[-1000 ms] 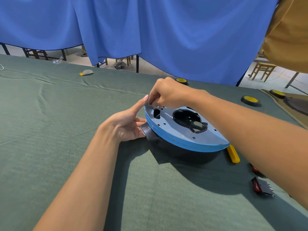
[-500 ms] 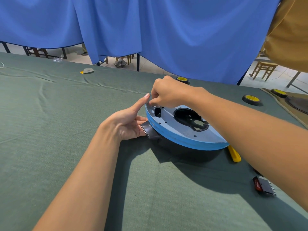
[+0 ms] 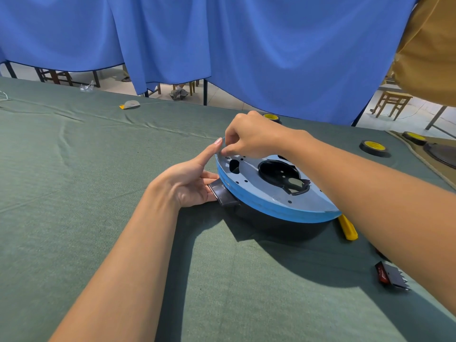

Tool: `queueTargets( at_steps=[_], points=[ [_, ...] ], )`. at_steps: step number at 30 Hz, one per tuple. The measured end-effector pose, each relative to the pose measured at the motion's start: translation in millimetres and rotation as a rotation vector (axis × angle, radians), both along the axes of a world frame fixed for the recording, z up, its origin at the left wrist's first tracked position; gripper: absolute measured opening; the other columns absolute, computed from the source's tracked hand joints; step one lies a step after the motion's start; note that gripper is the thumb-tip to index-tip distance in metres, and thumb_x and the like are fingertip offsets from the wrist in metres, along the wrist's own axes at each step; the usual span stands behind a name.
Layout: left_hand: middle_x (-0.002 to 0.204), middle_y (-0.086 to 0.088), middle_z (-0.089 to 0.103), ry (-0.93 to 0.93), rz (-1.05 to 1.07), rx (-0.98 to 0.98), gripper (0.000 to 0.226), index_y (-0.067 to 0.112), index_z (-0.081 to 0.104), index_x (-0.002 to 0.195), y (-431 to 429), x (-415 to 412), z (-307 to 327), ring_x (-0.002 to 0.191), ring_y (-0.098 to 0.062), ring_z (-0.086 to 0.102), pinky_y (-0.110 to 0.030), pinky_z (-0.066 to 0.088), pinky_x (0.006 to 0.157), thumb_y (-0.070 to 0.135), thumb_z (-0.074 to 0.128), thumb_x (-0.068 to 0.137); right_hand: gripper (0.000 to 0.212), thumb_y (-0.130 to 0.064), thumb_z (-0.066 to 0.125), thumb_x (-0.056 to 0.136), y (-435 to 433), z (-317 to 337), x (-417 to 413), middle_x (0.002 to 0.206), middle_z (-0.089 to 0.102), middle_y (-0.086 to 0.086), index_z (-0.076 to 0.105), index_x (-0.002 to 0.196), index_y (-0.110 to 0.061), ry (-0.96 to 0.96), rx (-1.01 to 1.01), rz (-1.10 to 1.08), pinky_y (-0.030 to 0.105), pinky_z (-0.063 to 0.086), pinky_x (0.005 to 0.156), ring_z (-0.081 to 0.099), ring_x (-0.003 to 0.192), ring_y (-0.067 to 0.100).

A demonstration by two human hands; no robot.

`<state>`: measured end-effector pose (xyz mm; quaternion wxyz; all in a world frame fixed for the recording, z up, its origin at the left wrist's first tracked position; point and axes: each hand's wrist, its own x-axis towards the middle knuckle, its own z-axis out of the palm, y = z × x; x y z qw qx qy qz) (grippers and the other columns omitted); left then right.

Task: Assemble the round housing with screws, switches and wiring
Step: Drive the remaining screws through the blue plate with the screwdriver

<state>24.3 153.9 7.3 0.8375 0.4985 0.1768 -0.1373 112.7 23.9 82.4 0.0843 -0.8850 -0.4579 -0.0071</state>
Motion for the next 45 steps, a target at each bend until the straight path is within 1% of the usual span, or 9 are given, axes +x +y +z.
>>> queueTargets(
  at_steps=[3, 6, 10, 15, 19, 25, 35, 40, 45],
  points=[
    [0.109, -0.023, 0.069, 0.003, 0.003, 0.002, 0.085, -0.009, 0.061, 0.110, 0.4, -0.2, 0.1, 0.091, -0.034, 0.072, -0.043, 0.060, 0.074, 0.052, 0.084, 0.054, 0.013, -0.017, 0.070, 0.087, -0.3, 1.9, -0.2, 0.082, 0.066, -0.006, 0.076, 0.098, -0.019, 0.023, -0.007, 0.026, 0.014, 0.039, 0.055, 0.057, 0.073, 0.005],
    [0.113, -0.022, 0.068, 0.010, 0.015, 0.005, 0.090, -0.007, 0.058, 0.118, -0.6, -0.8, 0.8, 0.092, -0.034, 0.071, -0.045, 0.060, 0.077, 0.052, 0.084, 0.055, 0.010, -0.020, 0.068, 0.089, 3.1, -3.8, -0.2, 0.086, 0.067, 0.001, 0.075, 0.094, -0.016, -0.012, -0.008, 0.001, 0.028, 0.052, 0.066, 0.059, 0.077, 0.013],
    [0.108, -0.021, 0.069, 0.005, 0.029, 0.006, 0.083, -0.006, 0.059, 0.111, -1.9, -2.1, 2.3, 0.087, -0.033, 0.072, -0.043, 0.061, 0.073, 0.052, 0.082, 0.057, 0.010, -0.029, 0.066, 0.090, 3.6, -6.7, -0.9, 0.080, 0.061, -0.001, 0.069, 0.086, -0.020, -0.030, -0.005, -0.006, 0.028, 0.044, 0.060, 0.055, 0.074, 0.013],
    [0.122, -0.022, 0.065, 0.012, 0.037, 0.011, 0.095, -0.009, 0.053, 0.128, -2.2, -2.8, 2.4, 0.097, -0.035, 0.070, -0.046, 0.059, 0.083, 0.053, 0.080, 0.062, 0.012, -0.019, 0.069, 0.088, 0.4, -3.9, -4.9, 0.090, 0.069, 0.001, 0.076, 0.096, -0.016, -0.017, 0.000, -0.001, 0.030, 0.052, 0.069, 0.062, 0.082, 0.017],
    [0.120, -0.022, 0.066, 0.011, 0.042, 0.038, 0.087, -0.006, 0.055, 0.127, -2.6, -3.5, 3.6, 0.094, -0.034, 0.070, -0.045, 0.059, 0.082, 0.051, 0.081, 0.066, 0.029, -0.039, 0.059, 0.094, -4.5, -6.1, -10.2, 0.067, 0.054, -0.002, 0.062, 0.072, -0.019, -0.111, 0.016, -0.074, 0.028, 0.034, 0.052, 0.050, 0.063, 0.016],
    [0.082, -0.019, 0.071, 0.045, 0.037, 0.135, 0.057, -0.006, 0.062, 0.103, -3.3, -3.4, 8.0, 0.067, -0.031, 0.071, -0.035, 0.058, 0.057, 0.044, 0.071, 0.078, 0.037, -0.038, 0.055, 0.093, -64.4, 10.3, -1.5, 0.071, 0.058, 0.004, 0.053, 0.060, -0.021, -0.126, 0.171, -0.312, 0.033, 0.043, 0.069, 0.054, 0.081, 0.029],
    [0.078, -0.016, 0.068, 0.021, 0.121, 0.262, 0.057, -0.004, 0.060, 0.102, -17.1, -9.6, 12.9, 0.062, -0.029, 0.070, -0.035, 0.058, 0.054, 0.048, 0.065, 0.079, 0.011, -0.015, 0.057, 0.088, -183.1, -6.0, -5.2, 0.104, 0.068, 0.010, 0.066, 0.091, -0.019, -0.098, 0.377, -0.731, 0.045, 0.052, 0.086, 0.059, 0.100, 0.029],
    [0.088, -0.013, 0.060, -0.032, 0.160, 0.409, 0.056, 0.004, 0.063, 0.104, -21.8, -13.1, 20.2, 0.067, -0.023, 0.065, -0.036, 0.060, 0.071, 0.049, 0.061, 0.070, 0.045, -0.017, 0.060, 0.086, -198.2, -38.1, -24.0, 0.111, 0.060, 0.016, 0.044, 0.128, -0.013, 0.116, 0.243, -0.786, 0.047, 0.050, 0.086, 0.056, 0.103, 0.034],
    [0.092, -0.012, 0.058, -0.005, 0.148, 0.677, 0.063, 0.013, 0.062, 0.107, -22.7, -14.3, 22.6, 0.080, -0.022, 0.052, -0.032, 0.041, 0.075, 0.059, 0.051, 0.065, 0.076, -0.037, 0.069, 0.084, -200.1, -57.8, -40.5, 0.117, 0.060, 0.017, 0.023, 0.142, -0.021, 0.220, 0.189, -0.762, 0.048, 0.049, 0.089, 0.056, 0.108, 0.038]
  ],
)
